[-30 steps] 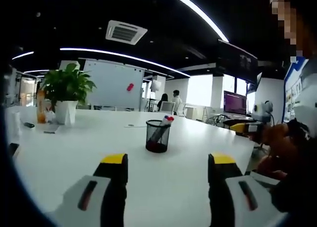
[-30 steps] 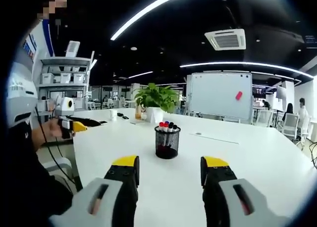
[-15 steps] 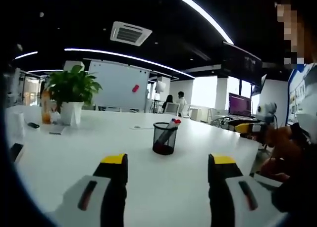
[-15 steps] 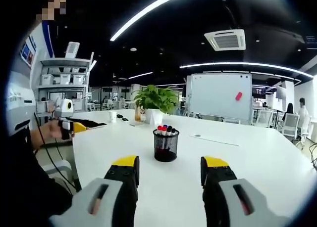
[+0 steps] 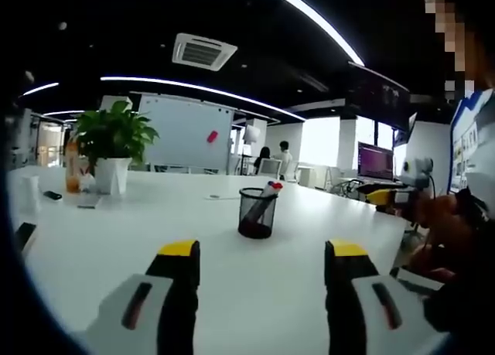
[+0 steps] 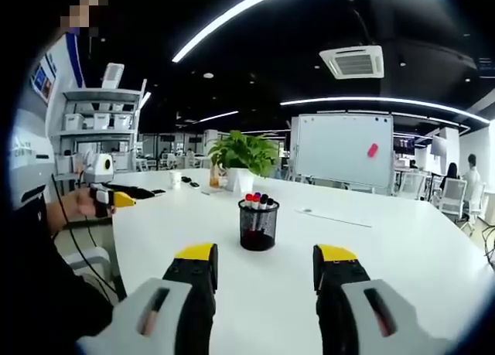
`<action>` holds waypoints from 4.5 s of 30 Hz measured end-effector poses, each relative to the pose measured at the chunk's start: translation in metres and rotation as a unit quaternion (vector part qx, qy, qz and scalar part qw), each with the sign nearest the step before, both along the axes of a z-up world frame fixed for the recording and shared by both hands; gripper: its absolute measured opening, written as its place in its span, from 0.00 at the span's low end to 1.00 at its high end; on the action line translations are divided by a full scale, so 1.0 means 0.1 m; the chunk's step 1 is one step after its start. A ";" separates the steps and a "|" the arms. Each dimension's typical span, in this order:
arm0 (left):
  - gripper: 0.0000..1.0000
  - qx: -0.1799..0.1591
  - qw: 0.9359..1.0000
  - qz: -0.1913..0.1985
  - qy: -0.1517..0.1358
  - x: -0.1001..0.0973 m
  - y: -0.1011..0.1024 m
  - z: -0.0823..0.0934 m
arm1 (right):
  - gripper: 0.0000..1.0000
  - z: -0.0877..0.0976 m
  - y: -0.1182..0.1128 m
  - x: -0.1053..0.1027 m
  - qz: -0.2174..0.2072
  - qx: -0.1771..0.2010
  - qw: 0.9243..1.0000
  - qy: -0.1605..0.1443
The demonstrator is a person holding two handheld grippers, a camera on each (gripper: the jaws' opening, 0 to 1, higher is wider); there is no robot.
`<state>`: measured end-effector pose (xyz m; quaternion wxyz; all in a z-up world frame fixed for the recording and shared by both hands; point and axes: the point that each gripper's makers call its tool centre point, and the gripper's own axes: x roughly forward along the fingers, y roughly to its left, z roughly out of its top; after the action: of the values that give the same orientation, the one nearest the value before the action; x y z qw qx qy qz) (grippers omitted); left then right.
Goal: Pick up the whiteboard markers from the pen holder and place them facing the whiteboard neatly
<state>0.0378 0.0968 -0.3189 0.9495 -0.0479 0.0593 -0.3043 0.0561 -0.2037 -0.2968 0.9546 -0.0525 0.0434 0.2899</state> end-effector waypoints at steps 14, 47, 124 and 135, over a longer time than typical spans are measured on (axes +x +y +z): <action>0.65 0.004 1.000 -0.001 0.001 -0.02 0.02 -0.02 | 0.52 0.03 0.04 0.02 0.002 -0.006 1.000 -0.004; 0.64 -0.002 1.000 -0.002 0.008 -0.01 0.04 -0.08 | 0.52 0.08 0.08 0.13 0.004 -0.015 1.000 -0.006; 0.65 -0.008 1.000 -0.004 0.007 -0.04 0.00 -0.05 | 0.50 0.11 0.16 0.30 0.010 0.009 1.000 0.007; 0.65 -0.004 1.000 -0.005 0.009 -0.07 -0.01 -0.08 | 0.50 0.13 0.14 0.26 0.009 0.009 1.000 0.004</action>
<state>0.0306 0.0954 -0.3265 0.9471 -0.0538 0.0671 -0.3092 0.0818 -0.1900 -0.2840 0.9522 -0.0430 0.0439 0.2993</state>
